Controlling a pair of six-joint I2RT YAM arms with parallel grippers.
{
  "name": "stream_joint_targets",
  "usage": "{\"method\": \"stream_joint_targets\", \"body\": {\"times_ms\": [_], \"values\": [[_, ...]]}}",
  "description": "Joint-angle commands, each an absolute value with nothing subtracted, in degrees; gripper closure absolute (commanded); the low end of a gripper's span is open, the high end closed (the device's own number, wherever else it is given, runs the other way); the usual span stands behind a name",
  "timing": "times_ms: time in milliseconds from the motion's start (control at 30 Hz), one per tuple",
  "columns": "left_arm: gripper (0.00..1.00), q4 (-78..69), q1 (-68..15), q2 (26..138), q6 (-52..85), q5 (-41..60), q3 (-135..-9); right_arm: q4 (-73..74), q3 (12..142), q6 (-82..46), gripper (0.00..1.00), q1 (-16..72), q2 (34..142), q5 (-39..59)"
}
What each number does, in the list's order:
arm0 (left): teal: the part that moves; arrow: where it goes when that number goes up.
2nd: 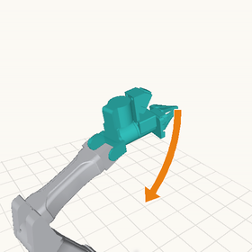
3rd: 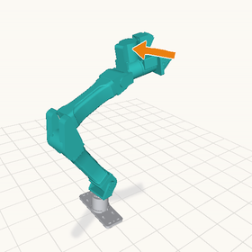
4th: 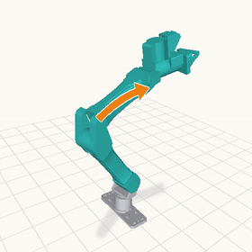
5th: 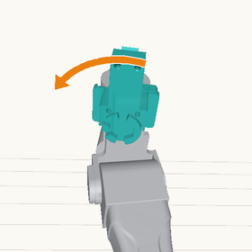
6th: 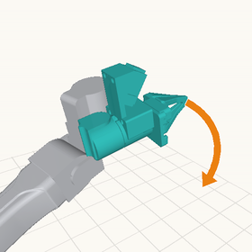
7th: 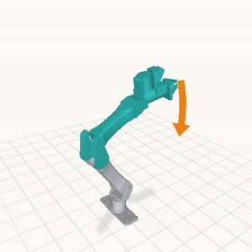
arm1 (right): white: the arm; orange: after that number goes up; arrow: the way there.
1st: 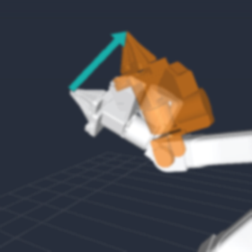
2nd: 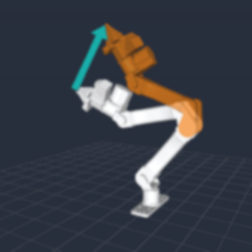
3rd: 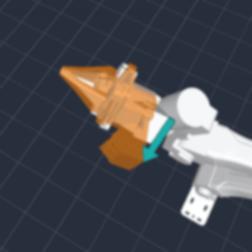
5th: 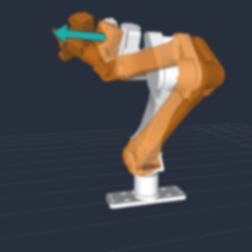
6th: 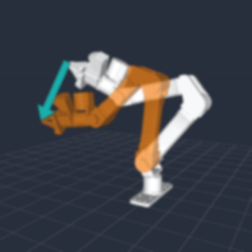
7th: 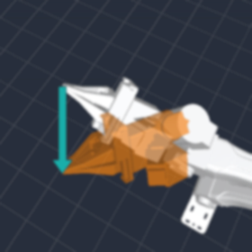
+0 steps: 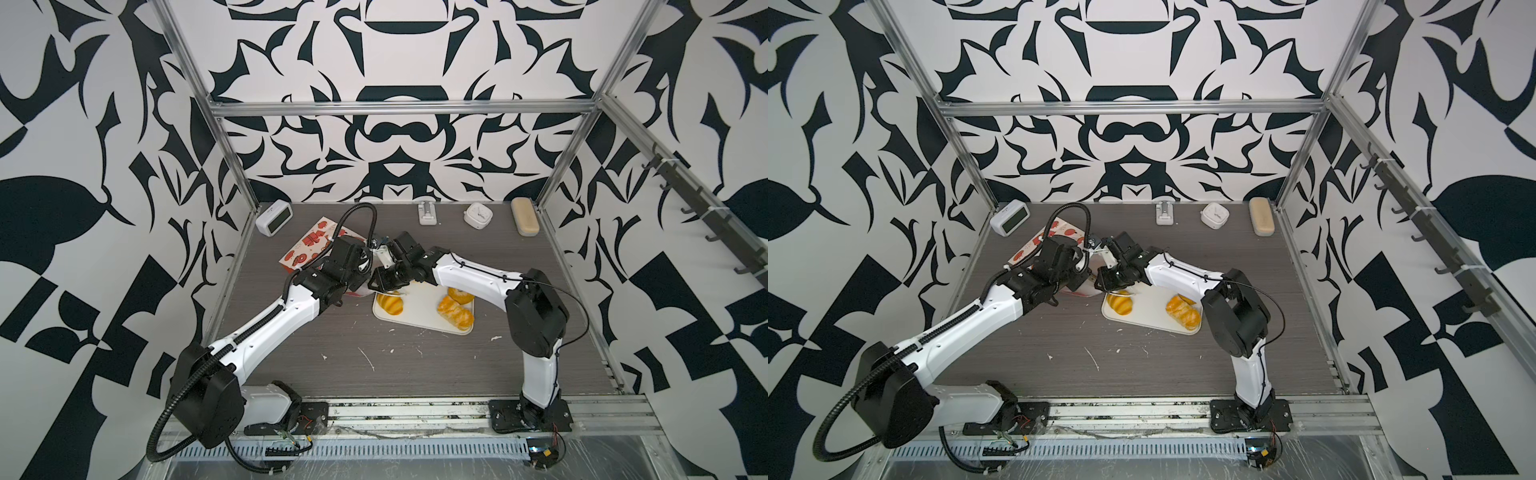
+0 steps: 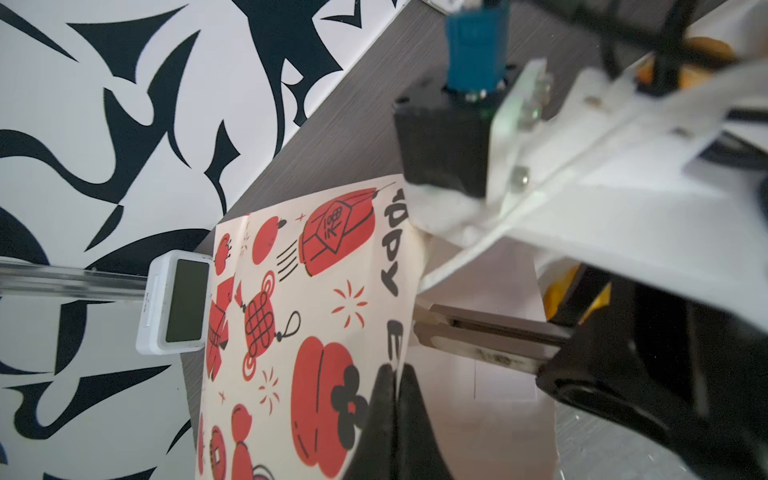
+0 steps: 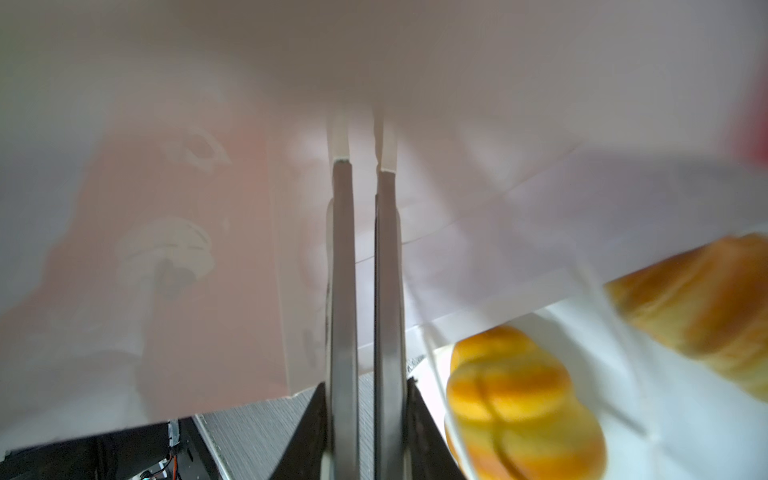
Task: Take the fake bread out of the paper bag
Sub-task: 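Close the right tongs on the croissant inside the bag held by left gripper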
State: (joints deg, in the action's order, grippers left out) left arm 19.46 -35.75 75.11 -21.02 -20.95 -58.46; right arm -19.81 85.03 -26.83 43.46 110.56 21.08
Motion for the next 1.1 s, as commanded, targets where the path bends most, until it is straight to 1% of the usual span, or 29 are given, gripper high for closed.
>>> {"method": "stream_joint_targets", "body": {"times_ms": [0,300,667,733,900,1067], "values": [[1.0,20.8,-36.2,73.5,-20.3,-19.6,-57.6,-17.7,84.3,-26.6,0.81,42.0,104.9,17.8],[1.0,20.0,-36.2,74.4,-20.6,-20.6,-58.3,-20.5,77.8,-24.9,0.82,40.7,97.1,18.1],[1.0,19.6,-36.2,75.1,-20.7,-20.7,-58.8,-23.0,73.4,-24.4,0.84,40.0,91.6,21.2],[1.0,19.7,-36.2,74.9,-20.7,-20.8,-58.8,-23.1,72.6,-24.6,0.81,39.8,91.5,21.6],[1.0,20.0,-36.2,74.7,-20.8,-20.8,-58.8,-21.5,70.2,-25.5,0.67,39.3,90.3,23.2],[1.0,20.0,-36.2,74.4,-20.8,-20.8,-58.5,-20.1,68.4,-27.3,0.62,38.6,88.1,24.1]]}}
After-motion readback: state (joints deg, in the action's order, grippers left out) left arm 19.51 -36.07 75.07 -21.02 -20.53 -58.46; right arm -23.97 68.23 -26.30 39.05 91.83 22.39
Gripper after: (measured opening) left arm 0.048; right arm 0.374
